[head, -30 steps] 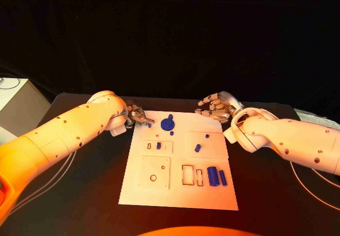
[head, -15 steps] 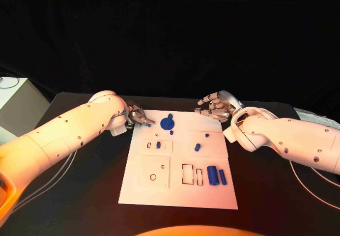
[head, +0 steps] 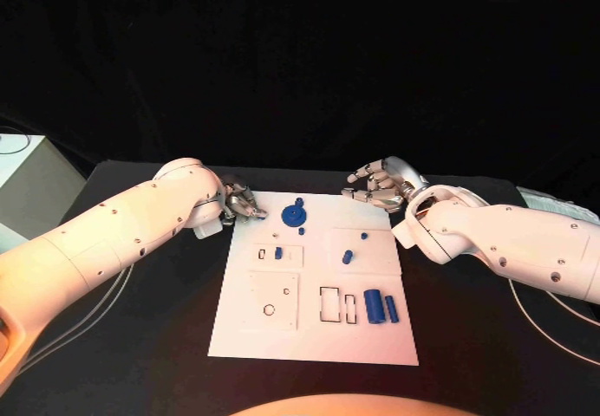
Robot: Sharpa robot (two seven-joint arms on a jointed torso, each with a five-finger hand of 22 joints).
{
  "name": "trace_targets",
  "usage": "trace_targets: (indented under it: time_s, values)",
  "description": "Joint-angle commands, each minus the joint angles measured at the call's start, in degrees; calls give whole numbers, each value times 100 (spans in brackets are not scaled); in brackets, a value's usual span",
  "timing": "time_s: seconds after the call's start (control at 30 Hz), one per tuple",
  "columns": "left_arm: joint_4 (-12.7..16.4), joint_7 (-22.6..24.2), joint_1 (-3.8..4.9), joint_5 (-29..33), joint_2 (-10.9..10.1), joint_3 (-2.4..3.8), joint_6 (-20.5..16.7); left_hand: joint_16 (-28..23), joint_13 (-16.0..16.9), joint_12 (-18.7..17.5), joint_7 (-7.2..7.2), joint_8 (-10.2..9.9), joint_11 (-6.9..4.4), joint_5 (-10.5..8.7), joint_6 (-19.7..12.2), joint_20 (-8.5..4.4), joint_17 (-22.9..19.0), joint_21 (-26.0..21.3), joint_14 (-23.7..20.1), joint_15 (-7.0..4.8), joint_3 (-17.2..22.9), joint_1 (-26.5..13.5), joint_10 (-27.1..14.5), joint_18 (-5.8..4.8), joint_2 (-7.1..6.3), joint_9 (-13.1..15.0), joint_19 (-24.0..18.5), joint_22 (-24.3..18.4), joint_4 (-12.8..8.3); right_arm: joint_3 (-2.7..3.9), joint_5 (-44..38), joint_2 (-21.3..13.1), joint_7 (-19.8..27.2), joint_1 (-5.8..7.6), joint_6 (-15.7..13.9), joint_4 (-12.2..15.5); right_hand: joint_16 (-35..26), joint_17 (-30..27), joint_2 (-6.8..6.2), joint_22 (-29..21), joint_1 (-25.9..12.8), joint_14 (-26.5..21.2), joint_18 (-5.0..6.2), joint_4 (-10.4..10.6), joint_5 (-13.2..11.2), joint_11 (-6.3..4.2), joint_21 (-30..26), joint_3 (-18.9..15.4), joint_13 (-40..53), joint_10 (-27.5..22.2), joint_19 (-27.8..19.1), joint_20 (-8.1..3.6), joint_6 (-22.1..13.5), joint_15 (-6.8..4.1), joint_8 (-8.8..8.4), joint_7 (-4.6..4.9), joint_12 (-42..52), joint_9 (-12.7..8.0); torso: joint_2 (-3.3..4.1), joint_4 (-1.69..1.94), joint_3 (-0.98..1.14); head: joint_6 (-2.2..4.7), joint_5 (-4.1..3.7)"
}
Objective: Assemble the parts on the task board
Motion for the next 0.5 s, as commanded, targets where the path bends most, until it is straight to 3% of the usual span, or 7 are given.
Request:
trace_targets:
  time_s: [0.03, 0.2, 0.37, 0.5]
  values:
    - [56, 99, 12, 246, -11, 2, -10, 23, 1, -13, -14, 131, -31, 18, -54, -32, 561, 32, 275, -26, 729, 32, 33, -47, -109, 274, -9, 7, -230, 1, -16, 7, 58, 0, 51, -6, -33, 513, -23, 469, 15, 321, 93, -3, 38, 11, -14, 23, -2, -25, 23, -38, -27, -49, 19, 4, -9, 6, -3, 0, 1, -10, -8]
    - [297, 63, 8, 545, -113, 7, 36, 20, 14, -12, -14, 351, -37, 31, -100, -31, 546, 44, 269, -30, 1528, -207, 72, -45, -295, 488, -28, 8, -590, 1, -17, 3, 52, -1, 69, -12, -41, 506, -27, 466, 11, 321, 93, -4, 51, 9, -20, 37, -11, -16, 25, -40, -21, -51, 26, 1, -6, 9, 3, -7, -3, -8, -14]
    - [522, 11, 6, 656, -211, 11, 70, 21, 20, -7, -14, 406, -39, 32, -109, -33, 546, 53, 270, -32, 1738, -364, 87, -44, -329, 545, -29, 16, -720, 1, -18, -3, 44, -1, 83, -12, -41, 506, -27, 466, 11, 321, 93, -4, 51, 9, -20, 37, -11, -16, 25, -40, -21, -51, 26, 1, -6, 9, -9, 6, 9, -14, -4]
    - [706, -22, 2, 709, -304, 14, 49, 24, 41, 7, -16, 424, -41, 33, -107, -34, 551, 52, 272, -34, 1797, -409, 103, -42, -338, 562, -34, 10, -765, 1, -19, -7, 38, -2, 99, -11, -42, 505, -27, 465, 5, 321, 94, -1, 55, 9, -22, 39, -16, -17, 25, -40, -20, -51, 27, 1, -9, 10, -4, 5, 6, -16, -9]
